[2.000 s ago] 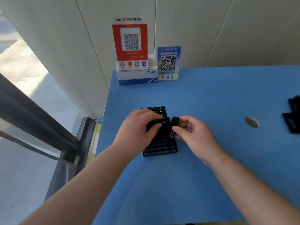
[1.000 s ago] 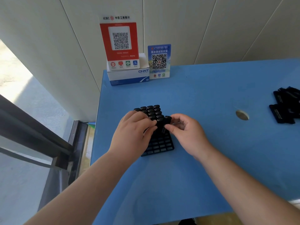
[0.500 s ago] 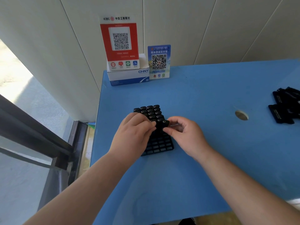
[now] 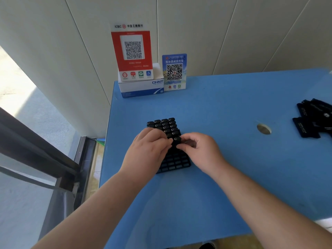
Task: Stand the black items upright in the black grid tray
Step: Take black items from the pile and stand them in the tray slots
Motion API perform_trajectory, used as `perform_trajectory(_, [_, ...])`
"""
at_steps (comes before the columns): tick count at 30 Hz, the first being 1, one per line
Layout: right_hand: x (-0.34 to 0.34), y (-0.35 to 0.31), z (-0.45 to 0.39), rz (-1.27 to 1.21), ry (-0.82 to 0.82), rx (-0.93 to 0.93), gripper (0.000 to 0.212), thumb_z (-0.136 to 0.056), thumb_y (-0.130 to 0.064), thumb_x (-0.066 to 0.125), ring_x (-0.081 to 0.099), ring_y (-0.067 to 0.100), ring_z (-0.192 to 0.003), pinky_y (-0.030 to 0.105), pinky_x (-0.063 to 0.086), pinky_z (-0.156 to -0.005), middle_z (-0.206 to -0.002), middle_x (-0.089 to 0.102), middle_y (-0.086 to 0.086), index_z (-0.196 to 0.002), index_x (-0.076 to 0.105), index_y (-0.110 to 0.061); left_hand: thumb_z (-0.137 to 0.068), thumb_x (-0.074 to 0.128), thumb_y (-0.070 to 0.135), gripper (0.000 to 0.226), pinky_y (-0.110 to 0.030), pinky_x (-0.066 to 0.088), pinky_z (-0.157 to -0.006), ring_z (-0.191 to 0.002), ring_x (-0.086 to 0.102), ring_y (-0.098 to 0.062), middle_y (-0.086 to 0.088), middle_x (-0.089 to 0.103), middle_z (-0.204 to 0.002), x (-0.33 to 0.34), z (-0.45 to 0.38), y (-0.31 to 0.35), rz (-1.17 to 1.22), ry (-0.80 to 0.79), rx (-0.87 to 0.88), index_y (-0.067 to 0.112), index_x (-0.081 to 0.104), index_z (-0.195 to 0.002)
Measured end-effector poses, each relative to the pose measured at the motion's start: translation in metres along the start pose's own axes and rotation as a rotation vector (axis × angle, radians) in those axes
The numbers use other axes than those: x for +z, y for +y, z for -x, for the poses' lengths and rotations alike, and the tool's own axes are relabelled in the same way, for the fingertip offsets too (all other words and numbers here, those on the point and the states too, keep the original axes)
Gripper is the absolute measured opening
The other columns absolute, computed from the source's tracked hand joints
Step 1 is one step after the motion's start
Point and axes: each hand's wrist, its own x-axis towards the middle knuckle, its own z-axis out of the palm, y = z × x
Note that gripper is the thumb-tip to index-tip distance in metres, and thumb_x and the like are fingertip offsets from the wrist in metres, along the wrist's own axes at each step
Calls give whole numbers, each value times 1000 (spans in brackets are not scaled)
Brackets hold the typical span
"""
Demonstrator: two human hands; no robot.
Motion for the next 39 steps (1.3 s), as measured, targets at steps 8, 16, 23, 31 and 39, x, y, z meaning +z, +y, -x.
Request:
perform_trajectory(8, [-6, 3, 12, 55, 94, 39, 22, -83, -18, 80, 66, -6, -76, 11, 48, -75, -81, 72, -20, -83, 68, -37, -85, 75, 20, 16, -40, 55, -83, -92, 61, -23, 5, 66, -96, -10, 0, 7, -16, -29, -122, 19, 76, -100])
perform_trajectory(16, [-54, 7, 48, 197, 250, -44, 22, -83, -11, 78, 65, 3, -84, 23, 54, -78, -90, 65, -15, -95, 68, -26, -86, 71, 21, 26, -31, 46, -93, -105, 57, -20, 4, 65, -108, -19, -25, 49, -13, -106, -85, 18, 72, -112])
perform_trajectory(23, [-140, 29, 105, 464, 326, 137, 29, -86, -21, 74, 56, 2, -99, 25, 47, -94, -106, 58, -15, -114, 66, -23, -80, 73, 30, 42, -41, 52, -91, -110, 59, -28, -1, 64, -115, 13, -36, 98, -132, -373, 23, 16, 67, -119])
perform_trajectory(31, [-217, 53, 189, 698, 374, 279, 39, -90, -34, 68, 54, 13, -120, 30, 47, -96, -125, 57, -13, -127, 58, -27, -81, 69, 37, 45, -40, 50, -90, -117, 55, -27, -1, 61, -122, 48, -51, 207, -144, -460, 123, 20, 64, -122])
perform_trajectory(39, [-300, 91, 268, 763, 390, 381, 42, -89, -39, 68, 53, 15, -120, 32, 46, -96, -127, 57, -12, -128, 58, -29, -96, 49, 43, 52, -35, 38, -108, -134, 38, -20, 5, 44, -142, 90, -52, 323, -55, -516, 166, 24, 44, -144])
